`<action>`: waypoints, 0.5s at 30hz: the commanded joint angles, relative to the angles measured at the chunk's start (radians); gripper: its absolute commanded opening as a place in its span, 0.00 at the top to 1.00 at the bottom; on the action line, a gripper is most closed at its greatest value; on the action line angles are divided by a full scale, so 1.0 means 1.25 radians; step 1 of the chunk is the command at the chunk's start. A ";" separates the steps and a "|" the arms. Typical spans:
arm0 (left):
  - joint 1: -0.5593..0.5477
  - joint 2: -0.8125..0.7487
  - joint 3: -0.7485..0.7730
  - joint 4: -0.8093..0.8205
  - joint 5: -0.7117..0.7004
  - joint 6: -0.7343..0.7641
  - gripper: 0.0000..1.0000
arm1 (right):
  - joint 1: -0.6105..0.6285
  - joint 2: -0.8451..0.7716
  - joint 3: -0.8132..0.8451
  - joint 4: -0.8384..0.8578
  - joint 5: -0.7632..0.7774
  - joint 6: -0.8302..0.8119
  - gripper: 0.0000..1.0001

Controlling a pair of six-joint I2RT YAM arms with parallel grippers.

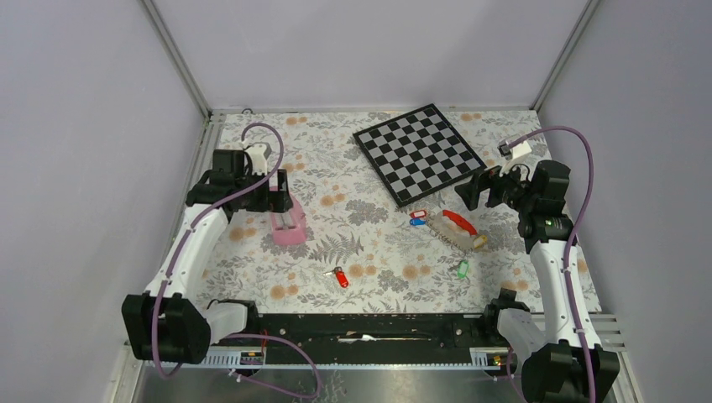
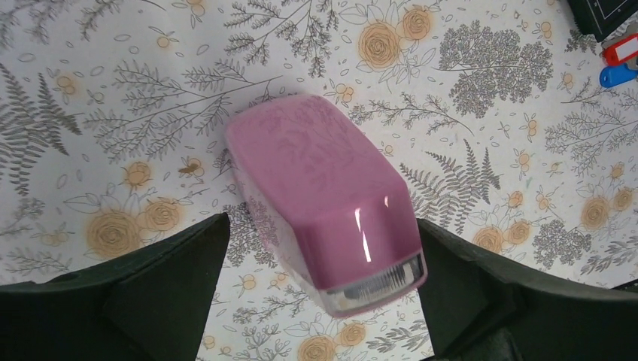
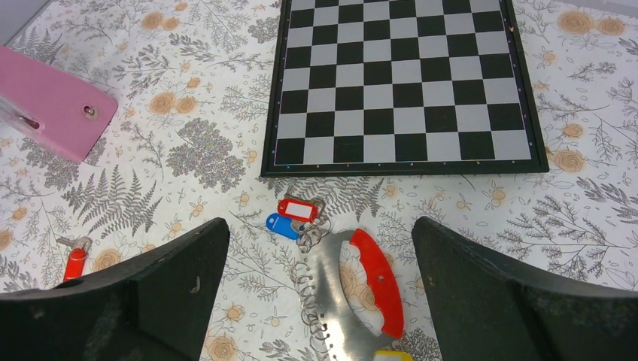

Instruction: Put the keys on the keyring

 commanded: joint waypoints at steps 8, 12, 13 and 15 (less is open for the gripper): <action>-0.010 0.032 0.008 0.041 0.041 -0.052 0.01 | -0.006 0.000 -0.003 0.016 -0.021 -0.023 0.01; -0.015 0.031 0.001 0.050 0.031 -0.050 0.02 | -0.006 0.003 -0.003 0.016 -0.024 -0.022 0.01; -0.016 0.031 0.001 0.051 0.031 -0.049 0.03 | -0.006 0.003 -0.003 0.016 -0.025 -0.022 0.01; -0.018 0.034 0.002 0.055 0.032 -0.047 0.08 | -0.006 0.003 -0.003 0.015 -0.024 -0.023 0.01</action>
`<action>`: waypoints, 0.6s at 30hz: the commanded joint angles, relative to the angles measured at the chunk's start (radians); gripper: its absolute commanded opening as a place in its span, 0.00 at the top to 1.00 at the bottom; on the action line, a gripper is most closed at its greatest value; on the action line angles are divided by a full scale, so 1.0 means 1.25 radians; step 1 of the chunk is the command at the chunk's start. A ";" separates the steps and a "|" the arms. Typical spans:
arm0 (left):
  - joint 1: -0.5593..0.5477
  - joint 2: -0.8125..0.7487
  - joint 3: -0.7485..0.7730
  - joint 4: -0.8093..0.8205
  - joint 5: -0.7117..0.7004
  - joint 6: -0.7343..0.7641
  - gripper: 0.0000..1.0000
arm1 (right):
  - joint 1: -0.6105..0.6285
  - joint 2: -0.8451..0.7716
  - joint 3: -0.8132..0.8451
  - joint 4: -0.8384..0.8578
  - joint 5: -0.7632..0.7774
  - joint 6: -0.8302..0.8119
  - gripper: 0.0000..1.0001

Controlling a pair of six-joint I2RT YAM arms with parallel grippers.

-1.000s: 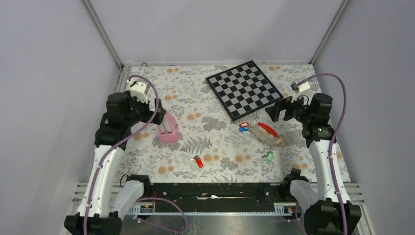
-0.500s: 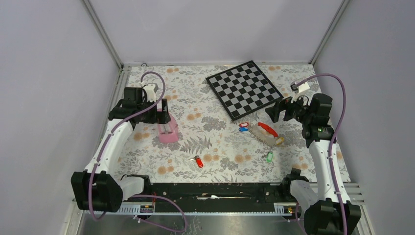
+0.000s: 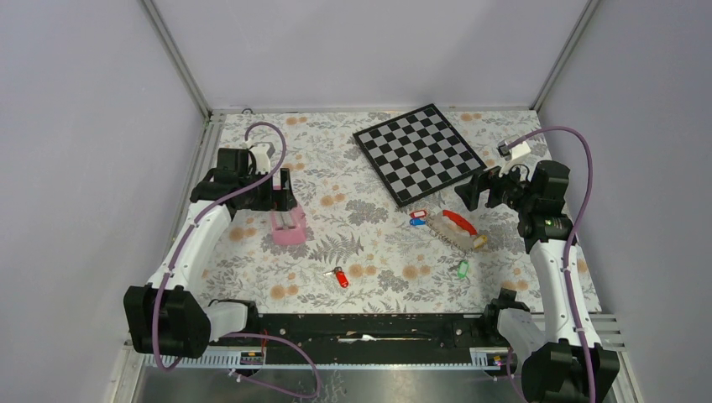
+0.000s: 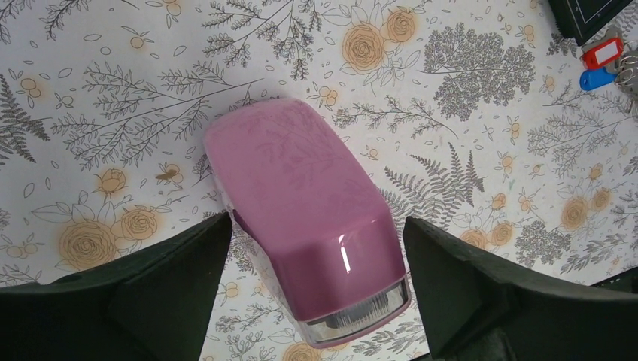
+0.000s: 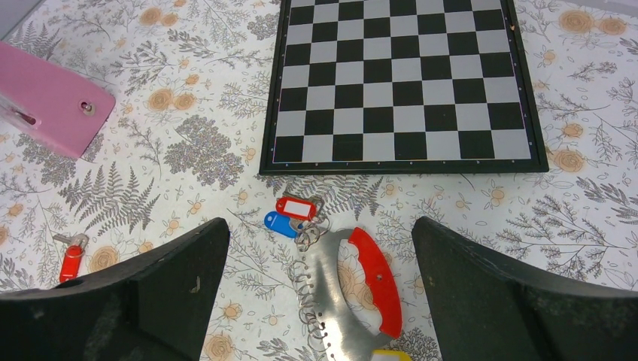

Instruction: Put the keys on the keyring

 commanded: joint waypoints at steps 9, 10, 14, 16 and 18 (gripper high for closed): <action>-0.006 0.020 0.030 0.047 -0.012 0.023 0.44 | -0.005 -0.008 -0.001 0.016 -0.018 -0.014 0.01; -0.006 0.022 0.031 0.053 -0.018 0.029 0.52 | -0.005 -0.008 -0.001 0.016 -0.018 -0.015 0.01; -0.007 0.033 0.033 0.081 -0.042 0.042 0.65 | -0.006 -0.011 -0.002 0.015 -0.020 -0.016 0.01; -0.007 0.040 0.034 0.104 -0.055 0.046 0.65 | -0.005 -0.012 -0.004 0.016 -0.020 -0.017 0.01; -0.007 0.048 0.037 0.135 -0.070 0.049 0.65 | -0.006 -0.011 -0.004 0.015 -0.020 -0.018 0.01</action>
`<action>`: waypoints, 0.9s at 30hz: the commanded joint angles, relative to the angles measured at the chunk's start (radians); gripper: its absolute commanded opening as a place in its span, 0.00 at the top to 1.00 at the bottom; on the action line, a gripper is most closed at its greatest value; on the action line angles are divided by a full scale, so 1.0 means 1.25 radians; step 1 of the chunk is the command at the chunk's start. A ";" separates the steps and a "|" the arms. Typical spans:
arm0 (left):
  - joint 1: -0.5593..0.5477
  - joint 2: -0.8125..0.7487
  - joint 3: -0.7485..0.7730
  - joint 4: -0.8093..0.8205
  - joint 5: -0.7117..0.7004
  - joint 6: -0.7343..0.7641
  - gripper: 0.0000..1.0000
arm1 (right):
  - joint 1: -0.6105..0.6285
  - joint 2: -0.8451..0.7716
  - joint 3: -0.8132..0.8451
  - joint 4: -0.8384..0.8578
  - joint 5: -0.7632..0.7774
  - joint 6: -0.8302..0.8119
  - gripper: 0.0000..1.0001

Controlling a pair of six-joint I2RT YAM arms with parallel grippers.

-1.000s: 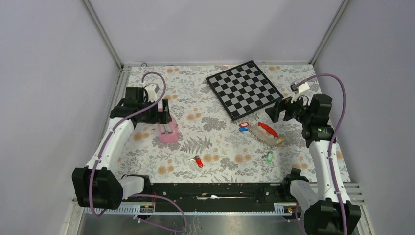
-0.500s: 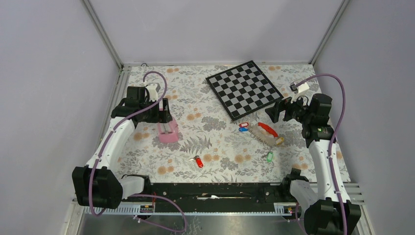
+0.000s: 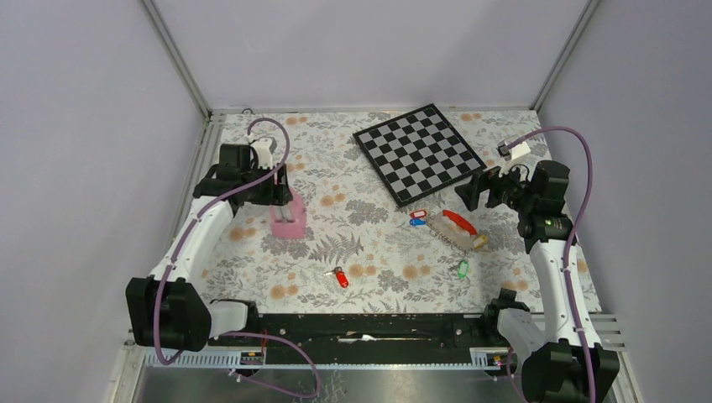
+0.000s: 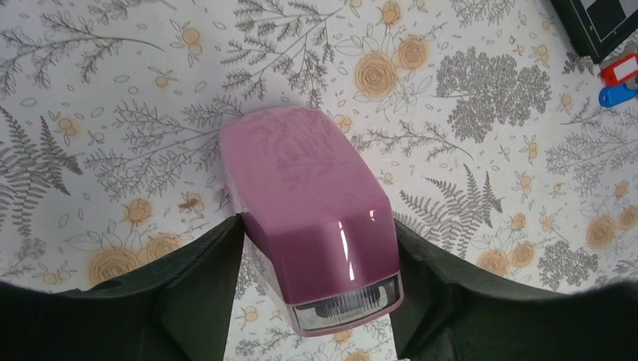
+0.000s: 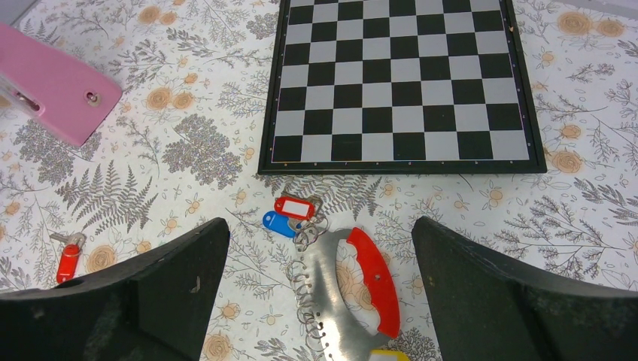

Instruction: Put the keys on the keyring

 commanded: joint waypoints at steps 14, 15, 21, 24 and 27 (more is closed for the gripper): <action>0.023 0.254 0.212 0.165 -0.114 0.049 0.57 | -0.013 -0.016 0.002 0.007 -0.010 -0.018 0.01; 0.027 0.268 0.223 0.165 -0.108 0.047 0.54 | -0.013 -0.016 0.003 0.004 -0.011 -0.023 0.01; 0.043 0.289 0.262 0.179 -0.076 0.044 0.26 | -0.014 -0.007 0.022 -0.055 0.008 -0.067 0.01; 0.043 0.262 0.258 0.198 -0.062 0.063 0.17 | -0.012 -0.003 0.018 -0.127 0.007 -0.138 0.01; 0.042 0.213 0.245 0.230 -0.073 0.090 0.05 | -0.005 -0.003 0.001 -0.211 0.021 -0.240 0.01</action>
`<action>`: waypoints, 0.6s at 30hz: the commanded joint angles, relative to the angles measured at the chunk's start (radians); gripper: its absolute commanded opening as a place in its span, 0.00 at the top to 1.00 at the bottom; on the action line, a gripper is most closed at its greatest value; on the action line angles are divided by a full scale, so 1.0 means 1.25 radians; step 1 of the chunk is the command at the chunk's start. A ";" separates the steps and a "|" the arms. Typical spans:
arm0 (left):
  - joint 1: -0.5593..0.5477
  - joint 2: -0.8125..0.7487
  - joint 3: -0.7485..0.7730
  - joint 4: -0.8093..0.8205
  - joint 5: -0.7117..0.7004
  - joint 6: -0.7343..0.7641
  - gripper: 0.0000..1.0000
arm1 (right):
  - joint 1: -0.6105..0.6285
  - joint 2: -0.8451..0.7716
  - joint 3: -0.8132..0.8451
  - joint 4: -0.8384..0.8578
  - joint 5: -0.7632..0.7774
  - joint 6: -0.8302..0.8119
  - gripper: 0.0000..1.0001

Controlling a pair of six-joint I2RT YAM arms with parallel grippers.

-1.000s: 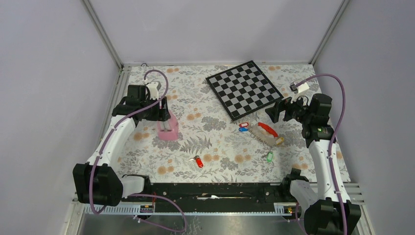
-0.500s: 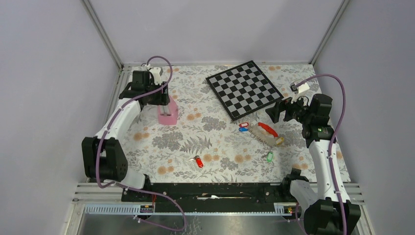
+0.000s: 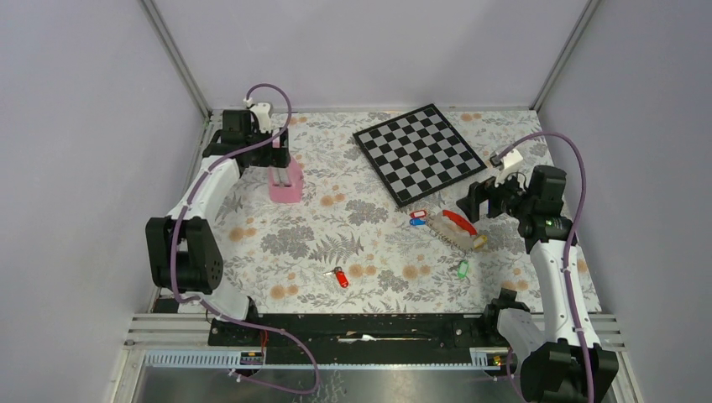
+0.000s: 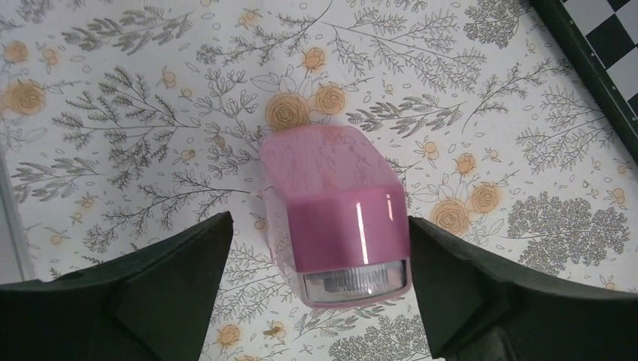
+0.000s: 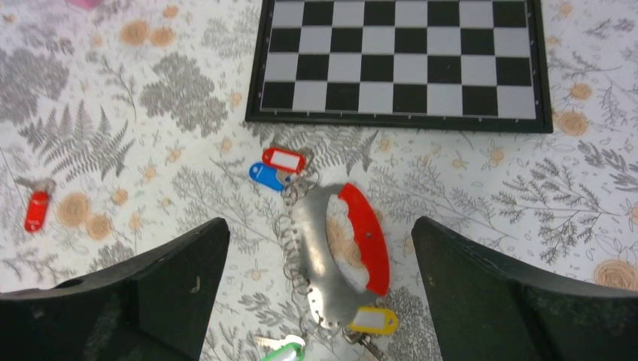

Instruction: Put the keys on the keyring

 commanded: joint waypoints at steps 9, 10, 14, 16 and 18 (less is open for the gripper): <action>-0.006 -0.243 -0.035 0.106 0.116 0.080 0.01 | 0.147 0.073 -0.058 -0.188 0.185 -0.260 0.27; -0.013 -0.265 -0.051 0.105 0.147 0.085 0.01 | 0.189 0.087 -0.066 -0.184 0.208 -0.260 0.32; -0.058 -0.353 -0.134 0.101 0.326 0.132 0.01 | 0.242 0.143 -0.074 -0.166 0.245 -0.268 0.47; -0.078 -0.369 -0.153 0.068 0.386 0.157 0.01 | 0.249 0.170 -0.065 -0.165 0.247 -0.276 0.50; -0.098 -0.364 -0.160 0.042 0.404 0.170 0.01 | 0.255 0.191 -0.055 -0.165 0.243 -0.280 0.51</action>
